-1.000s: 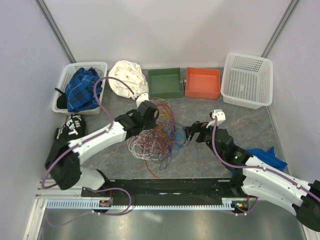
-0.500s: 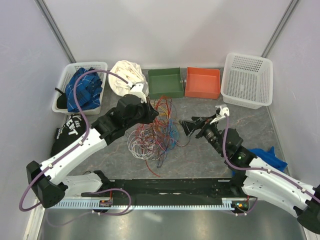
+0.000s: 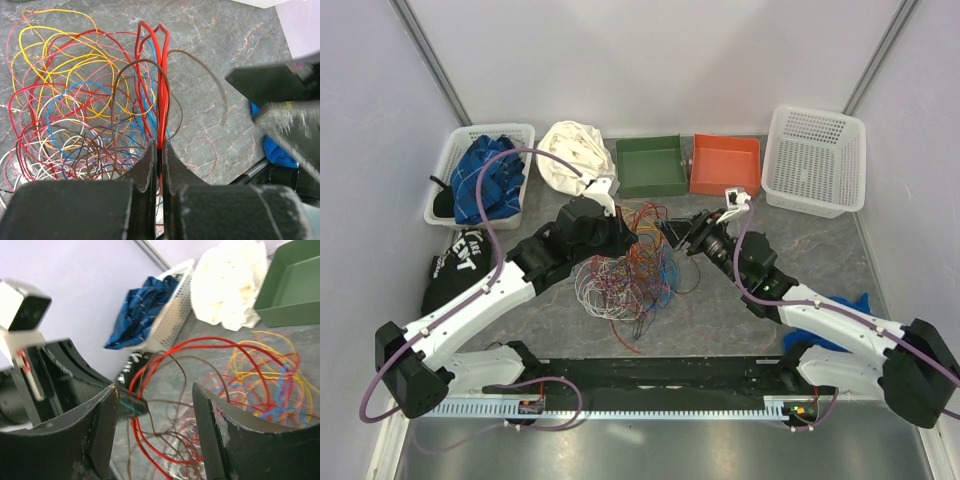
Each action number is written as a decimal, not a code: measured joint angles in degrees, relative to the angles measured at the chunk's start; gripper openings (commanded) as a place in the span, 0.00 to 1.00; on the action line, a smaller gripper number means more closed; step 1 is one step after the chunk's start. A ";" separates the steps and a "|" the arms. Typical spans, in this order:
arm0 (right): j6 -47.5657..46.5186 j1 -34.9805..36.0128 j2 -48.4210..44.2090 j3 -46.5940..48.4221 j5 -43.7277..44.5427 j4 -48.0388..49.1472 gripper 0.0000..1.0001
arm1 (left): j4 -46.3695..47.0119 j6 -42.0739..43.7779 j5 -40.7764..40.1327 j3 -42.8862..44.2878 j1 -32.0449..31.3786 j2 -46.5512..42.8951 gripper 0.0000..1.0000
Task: Untangle the cables
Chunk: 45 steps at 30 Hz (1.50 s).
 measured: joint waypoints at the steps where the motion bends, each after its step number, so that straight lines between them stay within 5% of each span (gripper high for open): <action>1: 1.88 -0.79 1.05 -0.07 -1.09 1.57 0.67 | 0.15 0.07 0.07 -0.28 0.00 -0.20 0.02; 16: 36.06 -9.31 27.41 -4.98 -15.19 37.46 0.70 | 2.89 0.57 1.27 -3.89 0.00 -3.02 0.02; 27: 45.44 -9.35 38.34 0.76 -17.44 40.26 0.68 | 3.80 1.07 1.44 -6.10 0.00 -4.17 0.02; 45: 44.72 -9.42 37.92 -2.75 -24.17 41.33 0.78 | 3.23 0.98 -5.27 -5.64 0.00 -4.50 0.02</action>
